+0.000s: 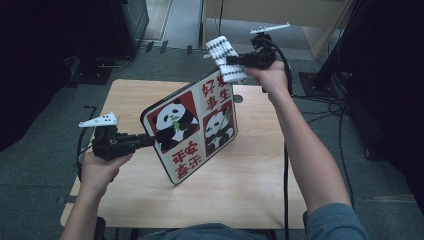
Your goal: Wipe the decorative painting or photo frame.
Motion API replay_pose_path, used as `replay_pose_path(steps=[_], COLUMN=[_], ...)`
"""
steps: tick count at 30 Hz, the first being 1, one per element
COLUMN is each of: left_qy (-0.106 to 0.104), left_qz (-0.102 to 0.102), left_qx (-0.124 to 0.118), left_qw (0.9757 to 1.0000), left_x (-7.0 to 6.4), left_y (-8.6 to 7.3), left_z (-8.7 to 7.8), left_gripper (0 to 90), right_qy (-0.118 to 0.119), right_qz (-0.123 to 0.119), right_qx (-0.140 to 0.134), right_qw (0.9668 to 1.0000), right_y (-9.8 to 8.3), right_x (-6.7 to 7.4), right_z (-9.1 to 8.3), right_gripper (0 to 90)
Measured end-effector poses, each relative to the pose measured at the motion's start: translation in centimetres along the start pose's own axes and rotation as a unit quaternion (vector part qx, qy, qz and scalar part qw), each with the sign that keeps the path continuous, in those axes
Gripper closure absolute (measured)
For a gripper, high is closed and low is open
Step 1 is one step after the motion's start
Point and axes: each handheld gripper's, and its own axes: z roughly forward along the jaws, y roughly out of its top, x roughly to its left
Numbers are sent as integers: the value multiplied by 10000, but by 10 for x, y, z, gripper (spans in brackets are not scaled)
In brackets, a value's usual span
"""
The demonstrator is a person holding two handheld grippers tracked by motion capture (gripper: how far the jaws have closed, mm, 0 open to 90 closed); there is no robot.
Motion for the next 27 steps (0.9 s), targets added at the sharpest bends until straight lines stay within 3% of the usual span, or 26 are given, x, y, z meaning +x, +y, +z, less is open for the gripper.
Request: replay_pose_path(steps=[20,27], left_qy=[21,29], left_qz=[13,14], left_qx=[5,15], left_qw=[10000,10000], left_x=[0,1], left_y=[0,0], left_z=[1,1], left_gripper=[772,772], right_qy=[-205,-109], right_qz=[-237,-222], right_qx=[347,358], right_qw=[9989,9991], right_y=[-21,-30], right_x=[-9,-13], right_z=[1,0], right_gripper=[750,750])
